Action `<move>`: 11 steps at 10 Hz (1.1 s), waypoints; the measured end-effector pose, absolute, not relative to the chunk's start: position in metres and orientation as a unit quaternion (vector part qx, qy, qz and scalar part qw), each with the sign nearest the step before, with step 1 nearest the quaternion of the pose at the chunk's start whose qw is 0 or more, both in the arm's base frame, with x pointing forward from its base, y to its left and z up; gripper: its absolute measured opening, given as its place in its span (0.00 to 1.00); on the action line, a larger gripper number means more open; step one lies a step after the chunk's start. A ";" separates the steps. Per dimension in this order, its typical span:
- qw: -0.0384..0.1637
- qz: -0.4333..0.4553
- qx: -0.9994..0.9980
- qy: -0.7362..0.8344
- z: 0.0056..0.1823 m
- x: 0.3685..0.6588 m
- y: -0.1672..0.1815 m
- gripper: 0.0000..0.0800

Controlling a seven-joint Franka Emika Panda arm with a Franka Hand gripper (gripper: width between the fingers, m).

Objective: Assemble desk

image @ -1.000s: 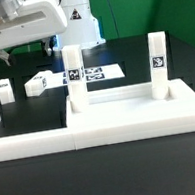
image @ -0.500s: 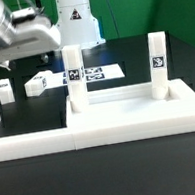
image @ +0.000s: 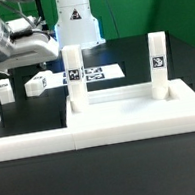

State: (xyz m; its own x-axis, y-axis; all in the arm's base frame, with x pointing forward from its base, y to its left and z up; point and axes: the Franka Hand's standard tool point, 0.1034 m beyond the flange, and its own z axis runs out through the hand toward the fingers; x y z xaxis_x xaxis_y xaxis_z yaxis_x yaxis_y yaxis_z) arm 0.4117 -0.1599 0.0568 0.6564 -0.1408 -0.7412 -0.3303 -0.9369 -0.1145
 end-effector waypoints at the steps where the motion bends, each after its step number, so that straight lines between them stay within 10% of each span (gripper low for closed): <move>1: 0.113 0.414 -0.890 0.154 0.043 0.399 -0.161 0.81; 11: 0.096 0.441 -0.878 0.159 0.016 0.385 -0.147 0.81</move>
Offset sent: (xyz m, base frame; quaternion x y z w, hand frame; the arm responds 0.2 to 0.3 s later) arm -0.0127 0.0166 -0.0176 -0.0165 -0.0214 0.0623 0.9977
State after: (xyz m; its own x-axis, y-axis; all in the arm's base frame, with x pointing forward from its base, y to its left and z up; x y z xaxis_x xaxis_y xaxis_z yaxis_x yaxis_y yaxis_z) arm 0.3853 -0.1469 0.0164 0.5600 -0.1942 -0.8055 -0.3629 -0.9314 -0.0277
